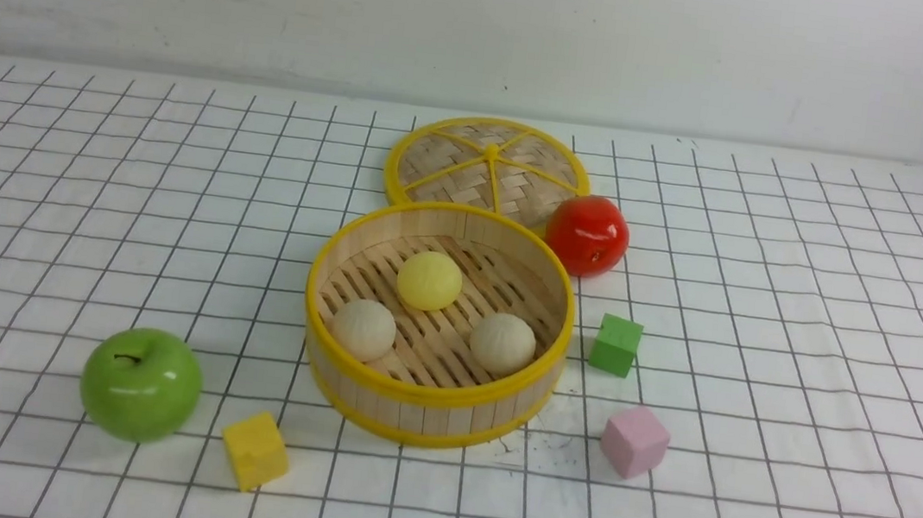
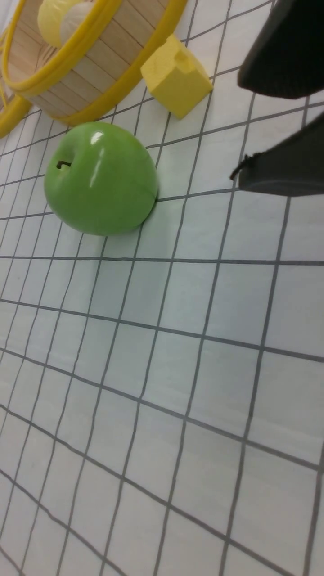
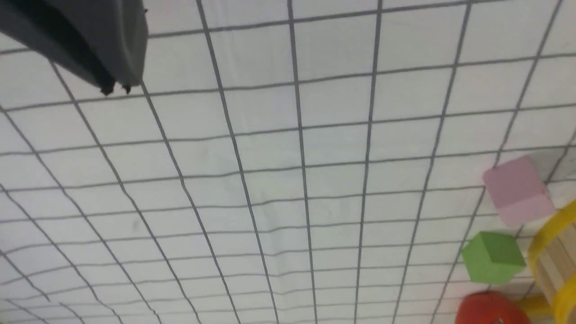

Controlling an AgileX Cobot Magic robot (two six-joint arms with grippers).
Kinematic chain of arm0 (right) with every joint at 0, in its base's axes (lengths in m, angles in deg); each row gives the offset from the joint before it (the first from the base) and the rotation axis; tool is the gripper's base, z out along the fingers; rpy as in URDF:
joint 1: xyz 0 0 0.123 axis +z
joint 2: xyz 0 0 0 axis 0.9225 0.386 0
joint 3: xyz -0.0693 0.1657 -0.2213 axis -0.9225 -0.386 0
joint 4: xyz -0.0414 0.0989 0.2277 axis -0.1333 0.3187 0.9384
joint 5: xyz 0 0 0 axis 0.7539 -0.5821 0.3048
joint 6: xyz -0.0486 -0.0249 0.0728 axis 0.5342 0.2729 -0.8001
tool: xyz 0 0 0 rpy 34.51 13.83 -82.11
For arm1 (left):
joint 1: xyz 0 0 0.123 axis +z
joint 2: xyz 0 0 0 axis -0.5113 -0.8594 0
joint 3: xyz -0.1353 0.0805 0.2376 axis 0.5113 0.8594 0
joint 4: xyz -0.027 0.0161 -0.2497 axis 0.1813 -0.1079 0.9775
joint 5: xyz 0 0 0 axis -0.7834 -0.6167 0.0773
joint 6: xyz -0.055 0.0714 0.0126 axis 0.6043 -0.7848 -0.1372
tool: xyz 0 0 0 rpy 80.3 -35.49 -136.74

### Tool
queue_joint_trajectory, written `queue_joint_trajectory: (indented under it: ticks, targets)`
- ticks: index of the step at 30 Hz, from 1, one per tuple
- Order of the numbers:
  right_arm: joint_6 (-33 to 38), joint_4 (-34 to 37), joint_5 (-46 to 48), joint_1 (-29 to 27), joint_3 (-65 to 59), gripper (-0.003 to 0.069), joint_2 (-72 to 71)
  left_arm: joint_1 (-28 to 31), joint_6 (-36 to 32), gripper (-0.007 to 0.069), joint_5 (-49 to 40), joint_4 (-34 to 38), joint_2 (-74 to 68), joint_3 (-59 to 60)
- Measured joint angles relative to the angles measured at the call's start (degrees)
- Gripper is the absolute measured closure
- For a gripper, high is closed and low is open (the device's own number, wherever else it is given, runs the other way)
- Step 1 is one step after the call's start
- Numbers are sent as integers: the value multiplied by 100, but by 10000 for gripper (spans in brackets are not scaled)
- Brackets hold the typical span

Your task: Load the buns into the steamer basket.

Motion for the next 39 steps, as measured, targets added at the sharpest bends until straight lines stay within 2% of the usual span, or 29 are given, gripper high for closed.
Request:
queue_joint_trajectory:
  ticks: [7,39]
  targets:
    - [-7,-27,-351,-85,-75,643,0,0,0,387,0,0,0,0]
    - [-23,-38,-356,-88,-79,610,0,0,-6,387,0,0,0,0]
